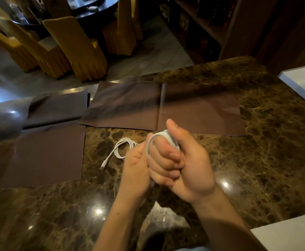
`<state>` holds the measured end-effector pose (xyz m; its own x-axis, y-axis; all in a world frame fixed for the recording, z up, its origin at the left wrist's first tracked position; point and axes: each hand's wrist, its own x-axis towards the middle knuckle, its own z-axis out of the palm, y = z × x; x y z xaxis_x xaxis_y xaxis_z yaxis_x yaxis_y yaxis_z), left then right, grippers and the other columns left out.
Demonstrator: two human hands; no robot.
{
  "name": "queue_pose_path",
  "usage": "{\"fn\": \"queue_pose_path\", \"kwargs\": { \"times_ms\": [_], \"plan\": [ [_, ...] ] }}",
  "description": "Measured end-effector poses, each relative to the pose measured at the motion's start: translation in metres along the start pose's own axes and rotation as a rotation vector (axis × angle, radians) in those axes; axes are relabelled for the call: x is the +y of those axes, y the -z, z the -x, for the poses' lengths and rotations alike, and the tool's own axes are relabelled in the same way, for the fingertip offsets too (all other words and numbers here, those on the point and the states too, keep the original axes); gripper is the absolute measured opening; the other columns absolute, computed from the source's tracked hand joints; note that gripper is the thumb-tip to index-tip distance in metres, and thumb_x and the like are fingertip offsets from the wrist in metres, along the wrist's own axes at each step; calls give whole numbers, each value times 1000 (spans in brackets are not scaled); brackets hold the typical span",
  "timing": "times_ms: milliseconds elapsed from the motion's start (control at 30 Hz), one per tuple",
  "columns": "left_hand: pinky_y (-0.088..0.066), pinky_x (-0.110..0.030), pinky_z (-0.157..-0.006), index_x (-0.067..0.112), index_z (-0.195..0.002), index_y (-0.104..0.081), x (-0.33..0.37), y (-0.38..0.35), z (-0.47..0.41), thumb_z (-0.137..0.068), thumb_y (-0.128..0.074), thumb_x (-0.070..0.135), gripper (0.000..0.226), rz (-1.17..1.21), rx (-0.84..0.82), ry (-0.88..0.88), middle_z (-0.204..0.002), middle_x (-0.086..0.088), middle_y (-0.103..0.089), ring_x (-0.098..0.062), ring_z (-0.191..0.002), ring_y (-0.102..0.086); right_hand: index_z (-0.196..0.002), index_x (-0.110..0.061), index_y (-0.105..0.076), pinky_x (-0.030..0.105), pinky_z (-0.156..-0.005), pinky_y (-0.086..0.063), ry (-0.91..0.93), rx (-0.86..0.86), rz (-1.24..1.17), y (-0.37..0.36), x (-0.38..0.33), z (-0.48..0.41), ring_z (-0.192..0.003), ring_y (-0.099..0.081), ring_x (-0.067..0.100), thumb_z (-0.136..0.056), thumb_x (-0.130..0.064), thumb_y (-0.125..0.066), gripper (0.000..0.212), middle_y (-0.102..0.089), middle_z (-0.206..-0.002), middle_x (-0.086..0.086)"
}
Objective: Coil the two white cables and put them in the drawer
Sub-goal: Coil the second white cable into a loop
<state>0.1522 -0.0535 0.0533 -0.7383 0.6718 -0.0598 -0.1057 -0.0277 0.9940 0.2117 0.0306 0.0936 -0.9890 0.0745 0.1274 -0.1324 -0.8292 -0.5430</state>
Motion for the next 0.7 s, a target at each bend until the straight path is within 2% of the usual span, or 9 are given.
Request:
{"fn": "queue_pose_path", "kwargs": {
  "times_ms": [100, 133, 200, 233, 333, 500, 600, 700],
  "plan": [
    [-57, -29, -65, 20, -78, -78, 0, 1, -1, -110, -36, 5, 54, 35, -2, -55, -70, -5, -74, -14, -66, -68, -55, -16, -44, 24, -35, -16, 60, 50, -69, 6, -6, -1, -37, -17, 11, -106, -37, -33, 56, -26, -43, -5],
    [-56, -37, -66, 9, -85, -74, 1, 3, 0, -109, -38, 9, 43, 9, -3, -80, -74, -14, -72, -22, -69, -66, -55, -15, -44, 24, -35, -17, 81, 76, -78, 8, -8, -1, -37, -17, 11, -107, -37, -31, 57, -26, -43, -5],
    [-52, -51, -70, -4, -89, -66, 2, 4, 1, -106, -39, 14, 37, -68, 9, -136, -80, -26, -67, -40, -73, -61, -55, -16, -43, 23, -35, -19, 114, 129, -70, 10, -11, -1, -37, -17, 11, -107, -38, -30, 58, -22, -44, -4],
    [-52, -51, -70, -4, -87, -65, 3, 5, 3, -106, -40, 15, 37, -113, 7, -159, -78, -24, -65, -41, -74, -60, -55, -15, -44, 23, -35, -20, 129, 155, -57, 11, -12, -2, -37, -18, 11, -107, -38, -31, 58, -22, -44, -3],
    [-47, -45, -63, 1, -80, -64, 5, 7, 7, -105, -41, 17, 37, -223, 0, -187, -68, -16, -59, -31, -64, -54, -54, -15, -45, 22, -35, -24, 193, 224, -16, 15, -10, -4, -35, -21, 11, -106, -39, -33, 58, -28, -41, -4],
    [-43, -32, -52, 18, -97, -70, 6, 5, 16, -109, -43, 14, 29, -291, -73, -134, -66, -15, -60, -23, -49, -50, -53, -16, -43, 24, -34, -23, 315, 292, -30, 19, -8, -8, -36, -18, 12, -103, -40, -36, 56, -30, -40, -5],
    [-48, -34, -56, 24, -100, -70, 7, 3, 19, -105, -44, 22, 27, -304, -106, -108, -69, -11, -65, -23, -50, -54, -54, -15, -44, 25, -35, -21, 412, 348, 27, 23, -5, -10, -37, -17, 14, -100, -41, -40, 54, -30, -41, -4],
    [-54, -41, -59, 22, -112, -72, 13, 1, 26, -106, -51, 18, 23, -282, -115, -72, -76, -6, -71, -21, -54, -59, -56, -13, -46, 26, -37, -23, 452, 411, 105, 29, -2, -10, -36, -26, 10, -101, -41, -40, 53, -32, -42, -4]
  ]
}}
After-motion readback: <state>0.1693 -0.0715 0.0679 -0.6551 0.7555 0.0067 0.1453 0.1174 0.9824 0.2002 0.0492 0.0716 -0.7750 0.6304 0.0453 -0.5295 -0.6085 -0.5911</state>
